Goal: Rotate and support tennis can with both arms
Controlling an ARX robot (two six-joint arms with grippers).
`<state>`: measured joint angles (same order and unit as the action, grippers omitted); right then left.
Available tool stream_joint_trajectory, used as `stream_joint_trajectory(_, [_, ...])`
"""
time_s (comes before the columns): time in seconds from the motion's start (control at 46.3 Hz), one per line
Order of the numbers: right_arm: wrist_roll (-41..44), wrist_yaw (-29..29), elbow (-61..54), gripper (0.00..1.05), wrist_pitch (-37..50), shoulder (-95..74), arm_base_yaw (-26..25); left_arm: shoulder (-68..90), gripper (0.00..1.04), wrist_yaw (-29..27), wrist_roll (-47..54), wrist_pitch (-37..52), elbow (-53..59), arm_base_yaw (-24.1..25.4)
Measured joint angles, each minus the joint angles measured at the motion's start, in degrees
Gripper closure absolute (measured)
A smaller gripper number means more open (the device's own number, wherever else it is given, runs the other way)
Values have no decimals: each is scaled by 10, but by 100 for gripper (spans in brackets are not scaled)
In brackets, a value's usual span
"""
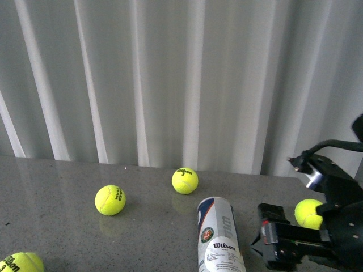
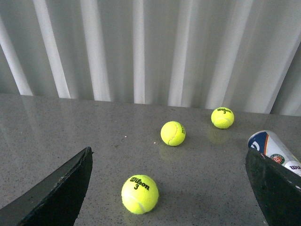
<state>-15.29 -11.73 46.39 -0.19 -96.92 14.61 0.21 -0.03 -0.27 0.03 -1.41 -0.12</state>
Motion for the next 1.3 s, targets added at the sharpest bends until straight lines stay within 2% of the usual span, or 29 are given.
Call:
stream_joint_trajectory(0.519, [-19,12,196,7,-33,-209,45,0,7,0,0,0,0,0])
stream_joint_trajectory(0.627, [-28,28,238,7,-47,-253,50,0,7,0,0,0,0,0])
stream_joint_trajectory(0.821, [-17,35,269,7,-55,-296,53,0,7,0,0,0,0,0])
stream_joint_trajectory(0.972, [24,39,273,25,-65,-301,52,0,7,0,0,0,0,0])
stream_joint_trajectory(1.124, [123,45,265,42,-59,-293,48,0,7,0,0,0,0,0])
stream_joint_trajectory(1.21, [236,59,235,52,-21,-271,45,0,7,0,0,0,0,0])
stream_joint_trajectory(1.275, [364,42,210,60,-3,-240,39,0,7,0,0,0,0,0])
stream_joint_trajectory(1.297, [374,39,207,61,1,-236,38,0,7,0,0,0,0,0])
